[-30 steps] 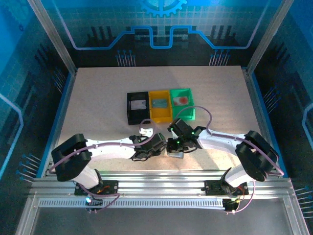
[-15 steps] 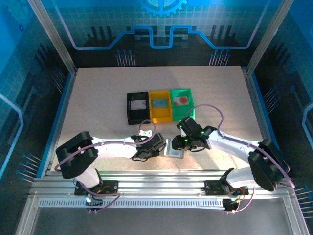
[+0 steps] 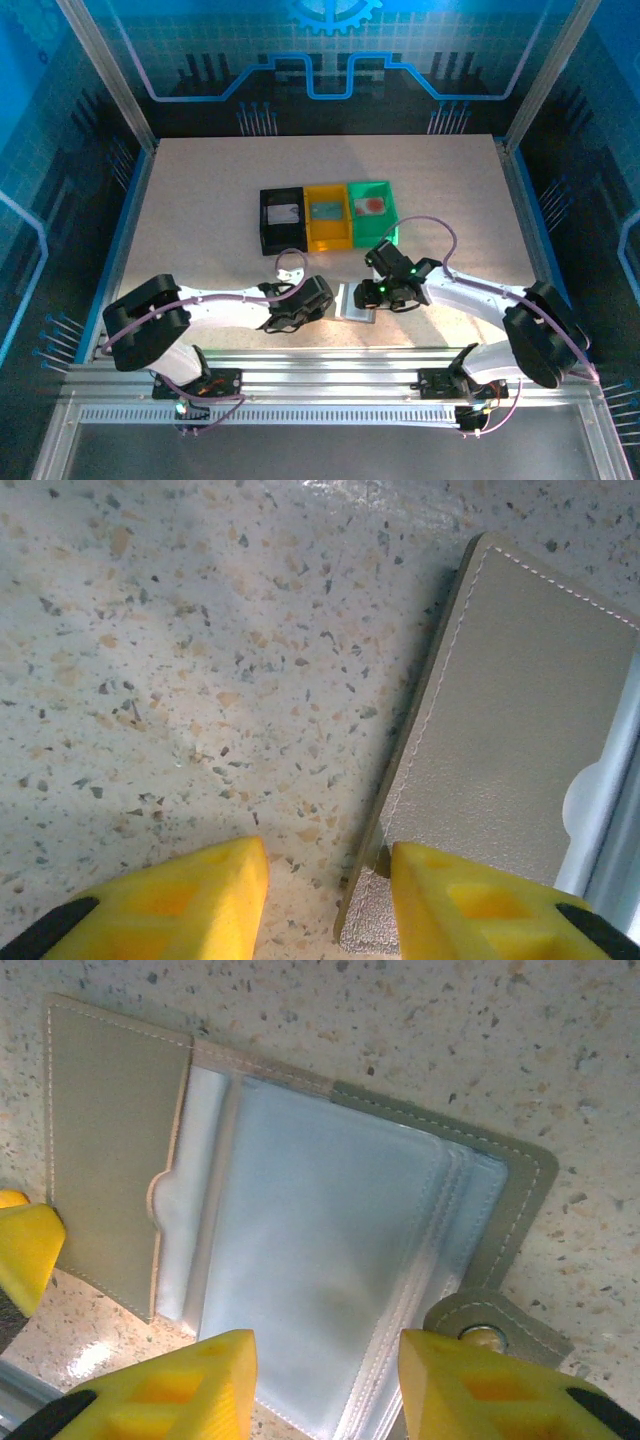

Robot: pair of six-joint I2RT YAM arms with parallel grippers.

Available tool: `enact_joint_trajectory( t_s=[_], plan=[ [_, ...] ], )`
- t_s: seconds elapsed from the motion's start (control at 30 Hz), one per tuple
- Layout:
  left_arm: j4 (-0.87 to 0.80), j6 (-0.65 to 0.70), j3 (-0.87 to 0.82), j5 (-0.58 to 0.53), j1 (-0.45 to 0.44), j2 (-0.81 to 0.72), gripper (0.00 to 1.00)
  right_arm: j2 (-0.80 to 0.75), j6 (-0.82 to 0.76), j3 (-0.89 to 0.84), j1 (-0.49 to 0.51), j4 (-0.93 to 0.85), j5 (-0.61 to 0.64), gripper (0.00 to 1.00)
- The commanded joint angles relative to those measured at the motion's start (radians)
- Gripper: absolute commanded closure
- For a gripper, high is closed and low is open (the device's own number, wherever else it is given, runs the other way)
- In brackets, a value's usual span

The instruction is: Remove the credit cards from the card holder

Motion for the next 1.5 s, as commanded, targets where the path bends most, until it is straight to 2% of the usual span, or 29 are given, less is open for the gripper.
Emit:
enact_joint_trajectory(
  t_s=[0.0,0.47,1.07,1.47],
  plan=[
    [-0.012,-0.053,-0.059,0.122,-0.035,0.041,0.61,0.016,0.023,0.005,-0.009,-0.018,0.014,0.59],
    [0.036,-0.069,-0.069,0.152,-0.052,0.087,0.62,0.051,0.029,0.030,-0.004,0.005,0.007,0.64],
    [0.055,-0.072,-0.076,0.157,-0.056,0.077,0.62,0.027,0.023,0.051,0.011,0.050,-0.052,0.73],
    [0.072,-0.081,-0.095,0.158,-0.056,0.062,0.62,0.041,0.023,0.100,0.035,0.023,-0.040,0.77]
  ],
)
